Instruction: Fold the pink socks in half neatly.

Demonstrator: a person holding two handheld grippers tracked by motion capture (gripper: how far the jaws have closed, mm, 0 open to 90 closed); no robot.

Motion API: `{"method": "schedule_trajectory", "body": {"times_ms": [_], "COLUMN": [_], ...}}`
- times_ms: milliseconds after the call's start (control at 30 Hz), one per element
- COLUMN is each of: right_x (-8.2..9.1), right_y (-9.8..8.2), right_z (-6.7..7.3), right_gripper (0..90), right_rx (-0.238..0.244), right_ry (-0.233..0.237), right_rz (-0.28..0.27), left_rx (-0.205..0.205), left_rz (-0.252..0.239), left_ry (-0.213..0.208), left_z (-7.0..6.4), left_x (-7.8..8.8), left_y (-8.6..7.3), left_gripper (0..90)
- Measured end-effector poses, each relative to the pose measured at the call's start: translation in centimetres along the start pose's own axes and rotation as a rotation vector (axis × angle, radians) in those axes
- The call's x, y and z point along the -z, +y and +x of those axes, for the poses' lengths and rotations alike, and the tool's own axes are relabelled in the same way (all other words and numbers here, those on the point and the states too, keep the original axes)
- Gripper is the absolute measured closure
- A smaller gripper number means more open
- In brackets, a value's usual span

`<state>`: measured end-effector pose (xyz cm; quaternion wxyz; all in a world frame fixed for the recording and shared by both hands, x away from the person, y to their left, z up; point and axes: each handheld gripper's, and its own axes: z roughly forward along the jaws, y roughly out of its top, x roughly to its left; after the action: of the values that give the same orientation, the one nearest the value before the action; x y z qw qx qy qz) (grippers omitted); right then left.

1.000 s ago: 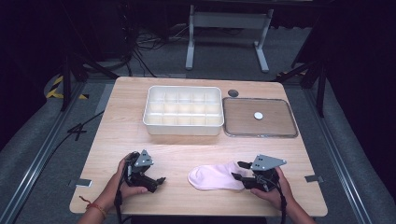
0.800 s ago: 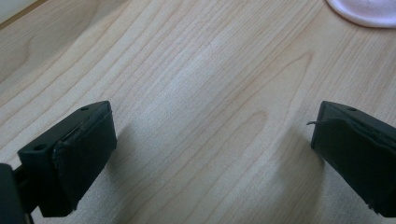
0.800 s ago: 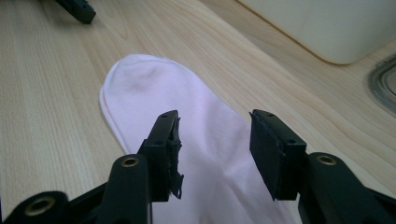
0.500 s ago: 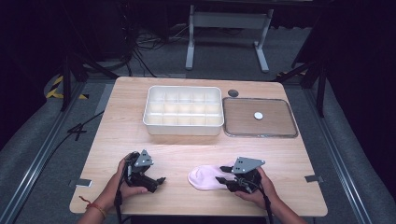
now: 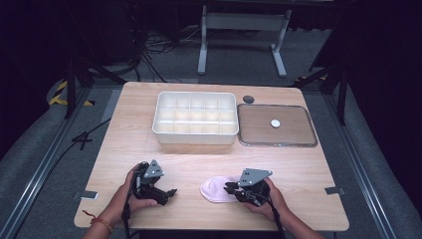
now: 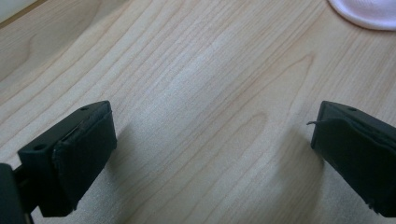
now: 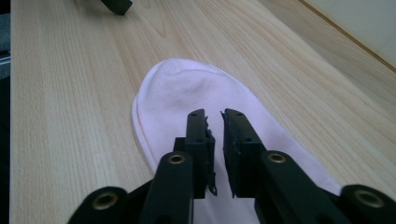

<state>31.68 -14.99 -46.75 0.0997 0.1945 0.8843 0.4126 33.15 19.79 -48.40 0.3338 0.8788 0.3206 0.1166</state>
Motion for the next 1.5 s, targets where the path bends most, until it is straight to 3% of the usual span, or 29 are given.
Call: {"method": "schedule_trajectory", "body": {"times_ms": [200,333,433,533,633,833,1067,1167,1200,1300,1500], "right_x": [-1.0,-1.2,-1.3,-1.5,-1.5,-1.5,-1.5,-1.5,-1.5,-1.5,-1.5], "right_y": [-0.1,-0.2,-0.3,-0.3,-0.2,-0.3,-0.3,-0.3,-0.3,-0.3,-0.3], "right_z": [0.1,0.2,0.2,0.4,0.6,0.6,0.7,0.7,0.7,0.7,0.8], "right_gripper": [84.8,85.9,87.0,87.4,87.4,87.5,87.4,87.4,87.4,87.4,87.4], "right_rx": [0.005,0.009,-0.003,0.004,0.004,0.015,0.021,0.024,0.024,0.025,0.029], "right_ry": [0.010,0.013,0.025,0.032,0.030,0.025,0.022,0.020,0.020,0.021,0.018], "right_rz": [0.035,0.042,0.035,0.033,0.033,0.024,0.025,0.026,0.026,0.026,0.025], "left_rx": [0.003,0.044,0.087,0.103,0.092,0.054,0.054,0.040,0.052,0.002,-0.035], "left_rz": [0.017,-0.006,-0.027,-0.048,-0.090,-0.065,-0.071,-0.052,-0.049,-0.034,-0.024], "left_ry": [0.006,0.017,-0.044,-0.061,-0.090,-0.114,-0.140,-0.129,-0.124,-0.107,-0.073], "left_z": [-0.1,-0.1,0.1,-0.1,-1.8,-4.3,-5.2,-5.3,-5.4,-5.6,-6.2], "left_x": [0.1,0.5,0.6,0.5,-0.4,-2.6,-3.9,-4.3,-4.4,-4.8,-4.8], "left_y": [0.2,0.3,0.6,1.1,3.2,5.1,6.1,6.2,6.2,6.3,6.3], "left_gripper": [2.0,19.5,24.1,25.4,26.3,27.3,28.3,30.1,30.1,30.2,30.8]}}
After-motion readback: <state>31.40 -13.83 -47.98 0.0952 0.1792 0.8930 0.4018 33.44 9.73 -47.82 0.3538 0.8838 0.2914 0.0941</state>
